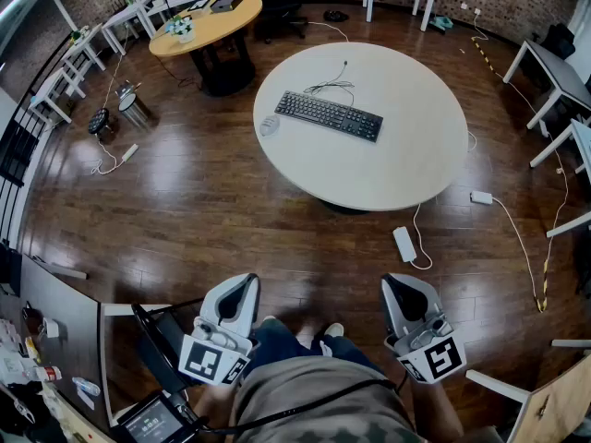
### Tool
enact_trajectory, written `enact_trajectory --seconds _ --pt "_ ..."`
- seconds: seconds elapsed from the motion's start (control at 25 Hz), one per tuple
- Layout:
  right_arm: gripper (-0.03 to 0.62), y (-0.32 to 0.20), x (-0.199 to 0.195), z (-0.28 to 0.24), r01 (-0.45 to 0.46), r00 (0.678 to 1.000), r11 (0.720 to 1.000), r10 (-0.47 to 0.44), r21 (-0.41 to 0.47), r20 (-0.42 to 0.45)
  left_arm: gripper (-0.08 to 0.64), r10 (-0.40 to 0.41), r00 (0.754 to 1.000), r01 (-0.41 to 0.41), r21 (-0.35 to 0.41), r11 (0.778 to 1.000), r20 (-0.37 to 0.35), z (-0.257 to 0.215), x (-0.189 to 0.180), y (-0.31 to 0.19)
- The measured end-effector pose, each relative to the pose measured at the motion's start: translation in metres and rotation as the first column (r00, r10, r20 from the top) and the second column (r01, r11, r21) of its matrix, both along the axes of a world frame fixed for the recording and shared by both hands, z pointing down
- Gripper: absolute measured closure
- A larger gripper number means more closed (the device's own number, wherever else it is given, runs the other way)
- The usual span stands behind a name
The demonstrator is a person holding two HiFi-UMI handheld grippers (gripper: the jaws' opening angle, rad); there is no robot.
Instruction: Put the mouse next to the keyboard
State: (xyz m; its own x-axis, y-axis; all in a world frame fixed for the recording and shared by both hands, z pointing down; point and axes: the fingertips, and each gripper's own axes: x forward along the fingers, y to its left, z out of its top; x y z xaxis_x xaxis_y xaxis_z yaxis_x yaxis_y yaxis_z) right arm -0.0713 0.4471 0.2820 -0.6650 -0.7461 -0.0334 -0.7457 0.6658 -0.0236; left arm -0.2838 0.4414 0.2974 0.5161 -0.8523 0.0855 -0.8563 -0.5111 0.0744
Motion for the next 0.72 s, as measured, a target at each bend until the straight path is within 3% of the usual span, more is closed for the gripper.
enact_trajectory --seconds 0.4,0.64,0.72 --pt "0.588 -0.033 0.005 0.013 0.063 0.998 0.998 -0.063 -0.016 0.020 0.557 0.016 1.000 -0.016 -0.012 1.000 -0.006 0.018 0.023 -0.034" --pt "0.588 -0.088 -0.006 0.019 0.012 1.000 0.999 -0.011 -0.039 0.017 0.557 0.097 0.995 -0.097 0.014 0.995 0.028 0.029 0.018 -0.097" --pt "0.586 -0.118 -0.009 0.022 -0.015 1.000 0.999 0.016 -0.048 0.011 0.557 0.117 0.993 -0.117 0.007 0.993 0.005 0.034 0.014 -0.131"
